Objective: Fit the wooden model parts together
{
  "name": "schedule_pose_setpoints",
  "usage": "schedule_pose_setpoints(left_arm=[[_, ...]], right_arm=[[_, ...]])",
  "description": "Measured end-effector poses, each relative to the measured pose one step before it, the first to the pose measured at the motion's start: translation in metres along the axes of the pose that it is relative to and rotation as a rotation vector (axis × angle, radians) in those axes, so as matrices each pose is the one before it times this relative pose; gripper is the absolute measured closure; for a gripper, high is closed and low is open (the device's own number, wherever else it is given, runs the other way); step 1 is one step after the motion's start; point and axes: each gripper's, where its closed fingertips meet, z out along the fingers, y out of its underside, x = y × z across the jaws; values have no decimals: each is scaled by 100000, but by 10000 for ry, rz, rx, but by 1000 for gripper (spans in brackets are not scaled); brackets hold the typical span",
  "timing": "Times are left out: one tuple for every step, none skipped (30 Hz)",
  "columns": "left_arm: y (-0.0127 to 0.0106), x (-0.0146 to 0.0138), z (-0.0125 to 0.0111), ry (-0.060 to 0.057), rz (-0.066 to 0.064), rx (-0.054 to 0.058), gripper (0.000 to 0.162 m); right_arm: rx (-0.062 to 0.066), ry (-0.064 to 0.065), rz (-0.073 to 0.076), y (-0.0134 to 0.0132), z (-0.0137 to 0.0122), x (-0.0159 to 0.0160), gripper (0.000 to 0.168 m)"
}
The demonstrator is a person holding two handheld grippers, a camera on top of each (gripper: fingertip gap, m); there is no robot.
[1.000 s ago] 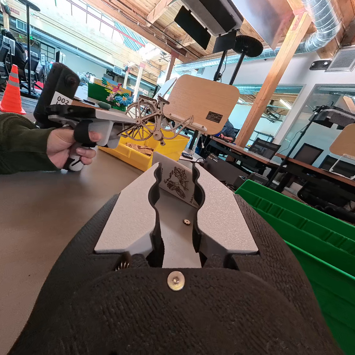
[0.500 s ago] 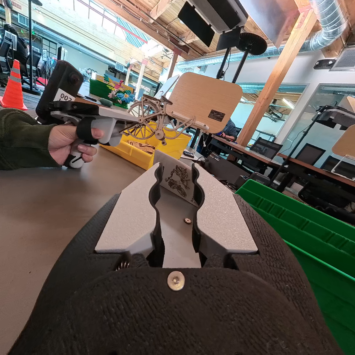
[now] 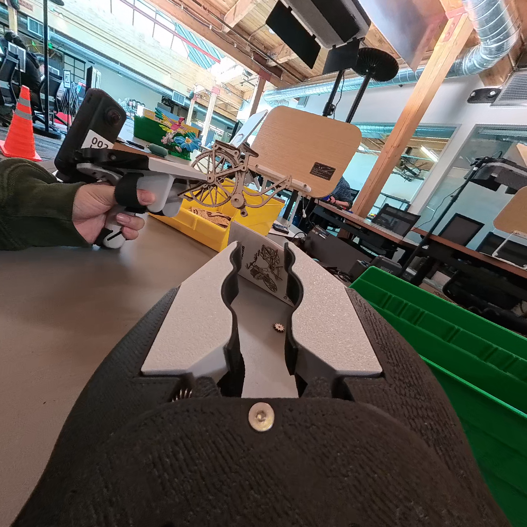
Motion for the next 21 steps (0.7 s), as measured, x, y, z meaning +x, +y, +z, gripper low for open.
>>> schedule_pose_setpoints(left_arm=[[13,-10,5,0,-3,-3,148],[9,-1,6,2,-9,-7,148],[5,-3,8,0,-9,-4,148],[7,-8,-2,0,-6,-1,148],[1,1,-1,3,-10,-3,148],[5,-18,-2,-2,-9,-2,148],[-5,-4,2,0,-8,1,148],[10,-12,6,-2,-18,-3,148],[1,-5,-11,0,-11,1,148],[-14,-8,-4,-3,-8,6,148],[-7,-17,-7,-5,-4,7,148],[-2,7,1,2,-6,1,148],[8,-4,6,1,-6,-6,148],[4,5,-1,-2,3,0,148],[-7,-1,-7,-6,3,5,148],[2,-15,0,-3,-2,3,148],[4,12,-2,5,-7,-3,148],[5,1,9,-1,-4,-1,148],[-16,-3,-14,-6,6,9,148],[-10,-1,-6,-1,0,5,148],[-10,-11,-6,-8,-1,5,148]], right_arm=[[-1,-2,-1,-1,2,-11,141],[-1,-1,-4,1,-1,2,141],[-2,-3,-2,2,11,-10,141],[-4,-6,0,15,-4,-12,141],[-4,-4,-1,5,10,-12,141],[-3,-2,-3,6,8,2,141],[0,-3,-3,-2,3,-11,141],[-2,-6,-1,3,-1,-7,141],[-6,-7,1,21,3,-12,141],[-6,-2,-1,8,8,-9,141],[2,0,-4,-3,2,3,141],[4,-3,-2,-11,-4,-14,141],[-3,1,-2,7,7,4,141],[1,1,-4,-4,-9,2,141],[-1,-5,2,3,9,-6,141],[-9,-7,5,15,3,-12,141],[-8,-3,2,14,4,-4,142],[3,3,-4,-7,5,-1,141],[11,6,-9,-23,-8,1,142],[5,0,-5,0,-8,-3,142],[-7,-4,1,9,8,-13,142]])
